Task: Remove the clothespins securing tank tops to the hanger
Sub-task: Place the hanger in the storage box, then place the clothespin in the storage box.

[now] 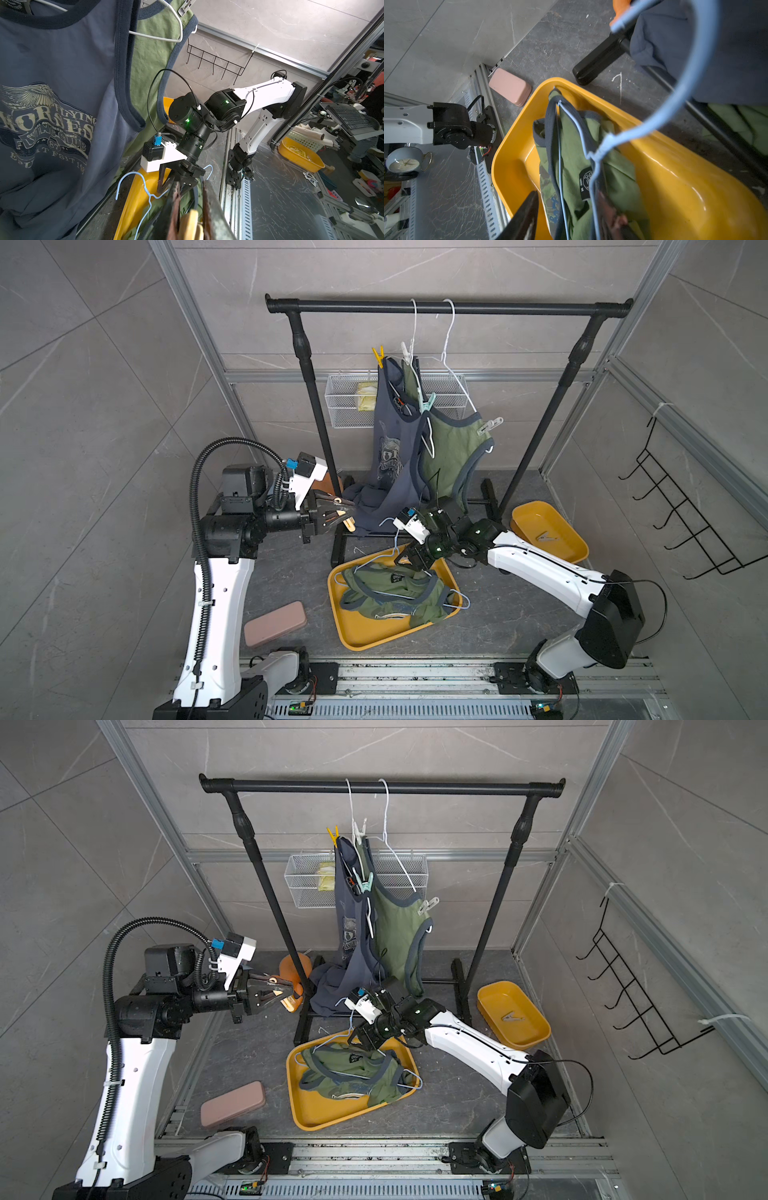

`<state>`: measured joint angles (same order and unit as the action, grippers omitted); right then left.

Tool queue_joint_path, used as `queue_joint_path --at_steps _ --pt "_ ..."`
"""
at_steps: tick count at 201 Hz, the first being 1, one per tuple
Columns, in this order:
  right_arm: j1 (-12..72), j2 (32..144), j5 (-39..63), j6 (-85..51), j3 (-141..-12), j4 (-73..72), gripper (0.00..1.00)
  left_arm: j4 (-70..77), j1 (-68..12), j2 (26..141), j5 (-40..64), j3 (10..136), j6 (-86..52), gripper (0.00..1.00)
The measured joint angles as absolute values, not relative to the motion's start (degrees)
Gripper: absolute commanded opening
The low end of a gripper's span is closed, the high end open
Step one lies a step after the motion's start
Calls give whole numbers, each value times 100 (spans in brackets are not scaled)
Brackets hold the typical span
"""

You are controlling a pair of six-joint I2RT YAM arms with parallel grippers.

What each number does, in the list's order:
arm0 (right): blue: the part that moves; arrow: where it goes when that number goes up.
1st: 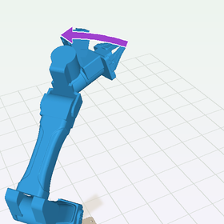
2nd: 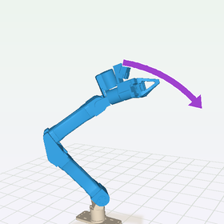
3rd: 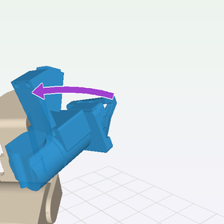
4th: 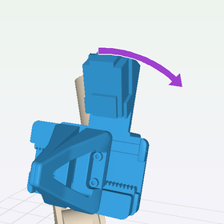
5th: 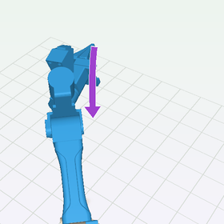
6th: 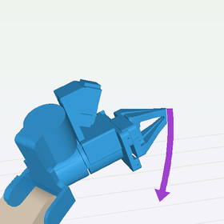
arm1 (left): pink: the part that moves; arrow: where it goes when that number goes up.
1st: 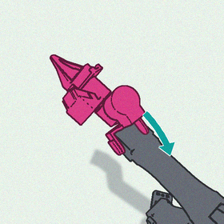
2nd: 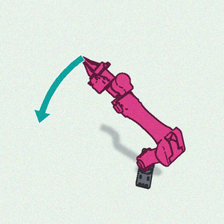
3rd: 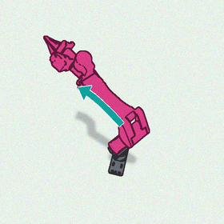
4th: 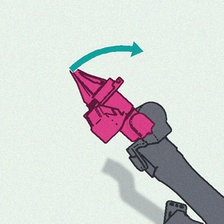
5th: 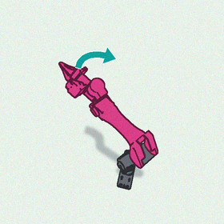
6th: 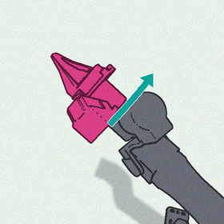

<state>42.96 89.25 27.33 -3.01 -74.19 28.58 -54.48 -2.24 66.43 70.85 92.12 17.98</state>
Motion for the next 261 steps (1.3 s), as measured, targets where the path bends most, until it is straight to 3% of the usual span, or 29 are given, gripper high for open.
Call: queue_joint_path --at_steps 32,65,94,195,261 --pt "4322 8836 2436 -305 -7321 2832 50 -5334 -226 6643 7161 9166 1647 0" --pt "4611 8023 2366 -375 -7118 2783 51 -5057 -226 6731 7356 8958 1269 0" --pt "5087 7583 2477 -484 -7714 2552 52 -4794 -263 6949 7585 8921 930 0" --pt "5507 8114 2722 -1380 -8274 746 55 -4578 -635 7006 8071 8823 751 0" --pt "5704 8501 2541 -1463 -8536 567 52 -4567 -829 6949 8071 8764 757 0"
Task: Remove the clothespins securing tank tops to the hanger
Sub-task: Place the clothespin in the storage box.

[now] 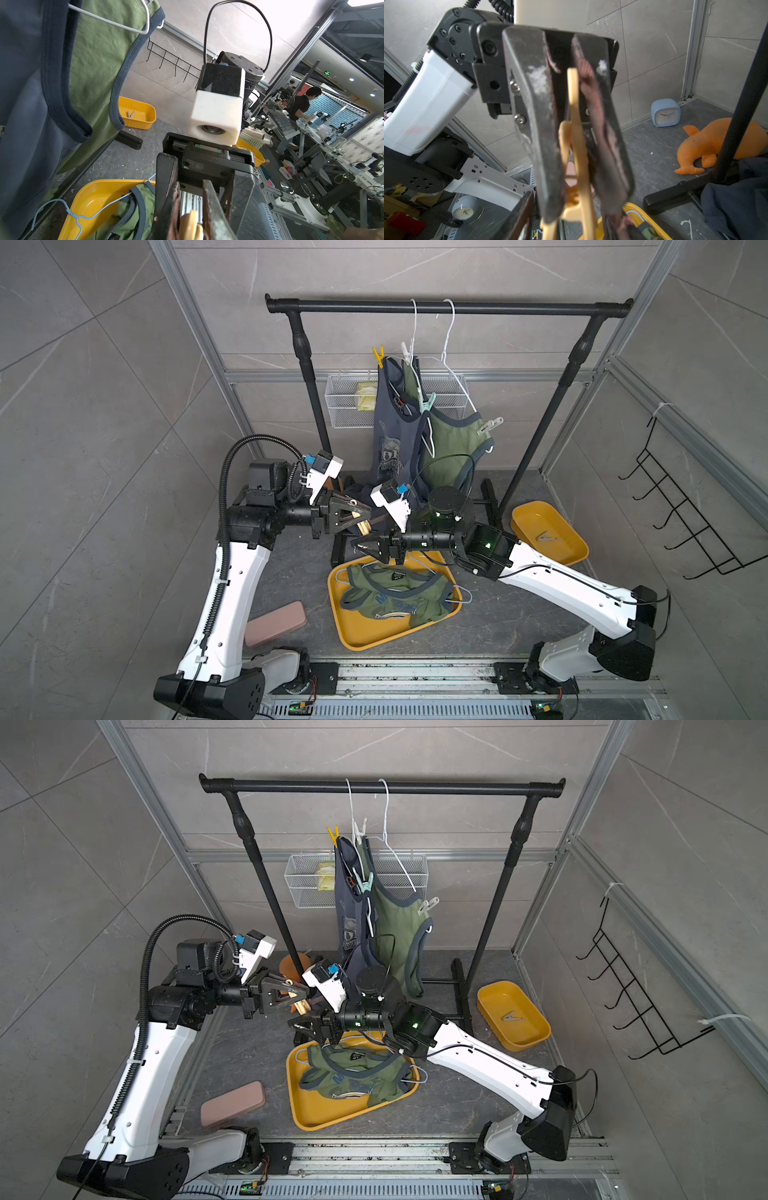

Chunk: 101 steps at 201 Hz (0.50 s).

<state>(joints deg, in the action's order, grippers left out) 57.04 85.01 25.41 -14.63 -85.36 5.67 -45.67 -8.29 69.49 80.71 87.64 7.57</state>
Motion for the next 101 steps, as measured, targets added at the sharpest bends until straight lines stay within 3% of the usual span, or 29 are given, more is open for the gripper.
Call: queue_joint_path --at_steps 41,82,101 --pt "5745 8503 2309 -1470 -8541 569 40 -4550 -856 6906 8066 8722 770 0" --pt "5791 8503 2263 -1483 -8541 580 17 -4491 -864 6877 8012 8630 805 0" --pt "5791 8503 2265 -1483 -8541 578 12 -4495 -864 6871 8014 8630 864 12"
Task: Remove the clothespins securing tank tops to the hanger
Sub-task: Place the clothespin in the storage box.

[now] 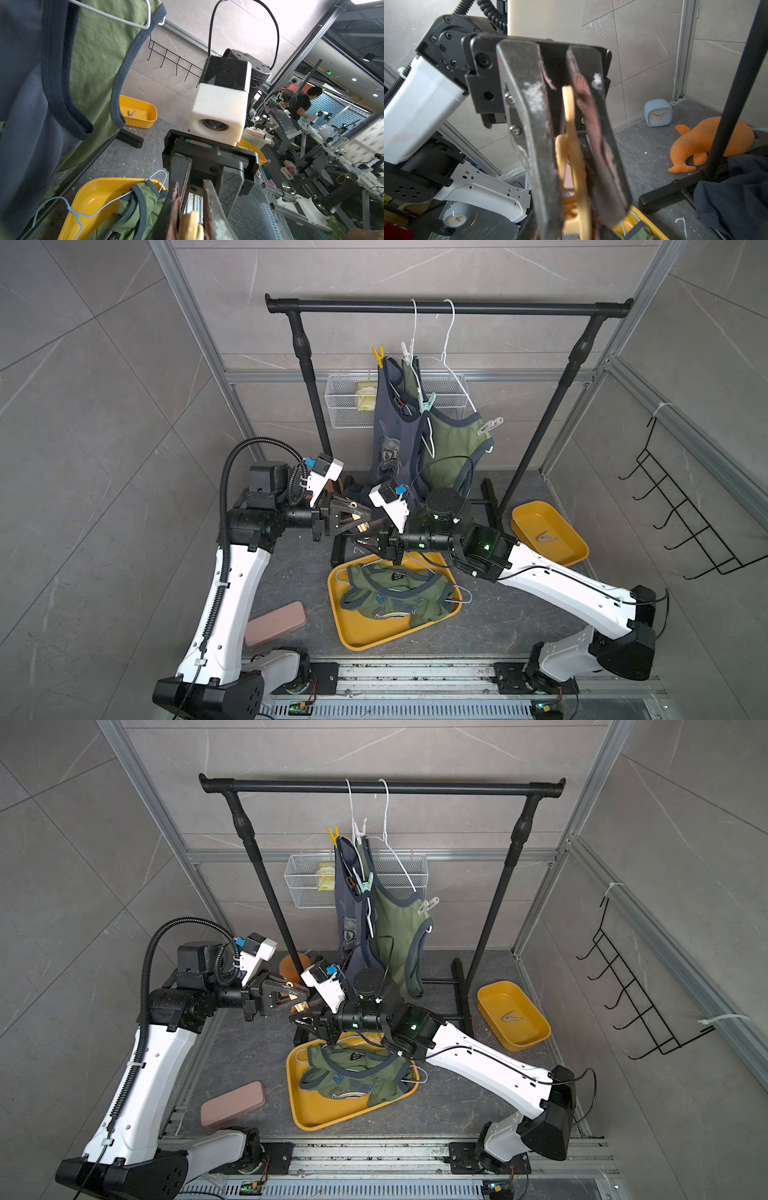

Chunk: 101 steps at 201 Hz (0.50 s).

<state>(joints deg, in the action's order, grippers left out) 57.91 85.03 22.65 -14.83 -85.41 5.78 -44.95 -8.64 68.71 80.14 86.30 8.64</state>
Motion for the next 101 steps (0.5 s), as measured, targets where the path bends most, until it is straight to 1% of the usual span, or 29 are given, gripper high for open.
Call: queue_joint_path --at_steps 10,27,38,62,81,101 --pt "5791 8503 2265 -1483 -8541 578 11 -4499 -864 6864 8014 8630 902 18" --pt "5791 8503 2265 -1481 -8541 574 6 -4501 -864 6860 8016 8630 958 34" --pt "5795 8503 2246 -1485 -8541 569 5 -4517 -869 6860 8040 8630 1007 46" --pt "5795 8503 2222 -1503 -8532 543 4 -4565 -875 6858 8095 8630 1050 66" --pt "5795 8501 2202 -1503 -8486 493 3 -4591 -875 6858 8117 8630 1076 73" --pt "5795 8495 2200 -1503 -8412 454 2 -4609 -875 6858 8117 8630 1092 76"
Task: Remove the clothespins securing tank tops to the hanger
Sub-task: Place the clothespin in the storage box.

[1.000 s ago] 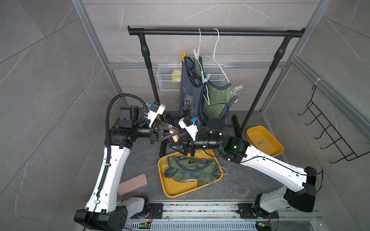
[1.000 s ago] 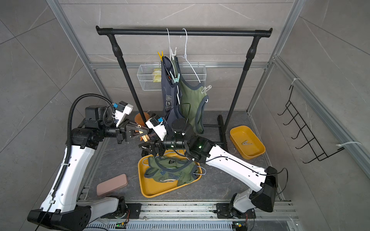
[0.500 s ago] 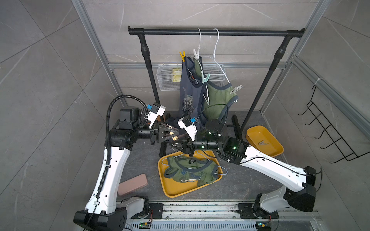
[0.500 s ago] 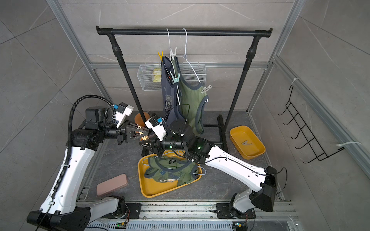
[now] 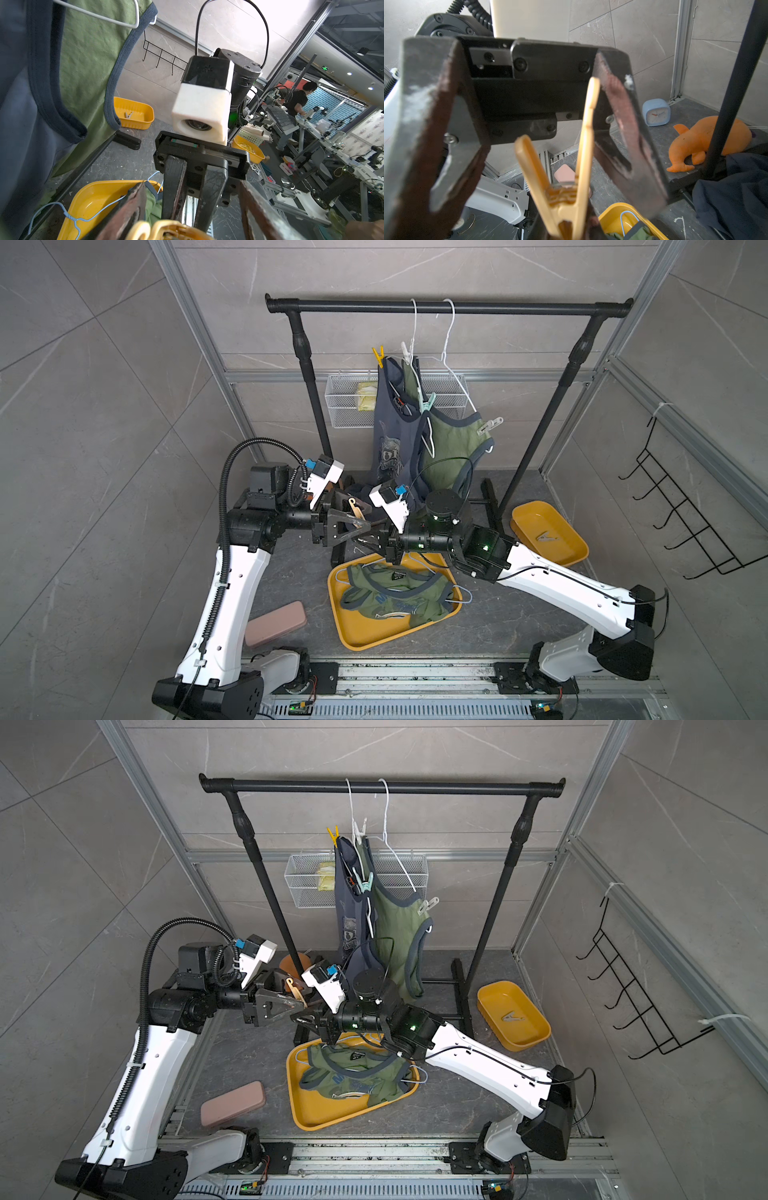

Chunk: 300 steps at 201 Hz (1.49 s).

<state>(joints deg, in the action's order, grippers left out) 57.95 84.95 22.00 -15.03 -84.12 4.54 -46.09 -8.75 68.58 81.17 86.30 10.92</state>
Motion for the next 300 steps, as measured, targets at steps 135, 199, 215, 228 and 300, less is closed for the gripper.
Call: queue_joint_path --at_steps 135,199,215,228,300 --pt "5371 6361 882 -1883 -5658 965 0 -5013 -875 6901 5682 9673 1356 82" --pt "3234 5043 -196 -2545 -4733 2342 0 -5367 -875 6893 5542 9126 1603 82" --pt "2703 5015 -368 -2628 -4733 2598 0 -5548 -875 6895 5561 8954 1789 82" --pt "2250 5089 -412 -2689 -4733 2718 0 -5708 -875 6897 5566 8930 1964 82" --pt "-405 6810 602 -3002 -4812 2401 0 -6136 -875 6897 5680 8803 2633 82"
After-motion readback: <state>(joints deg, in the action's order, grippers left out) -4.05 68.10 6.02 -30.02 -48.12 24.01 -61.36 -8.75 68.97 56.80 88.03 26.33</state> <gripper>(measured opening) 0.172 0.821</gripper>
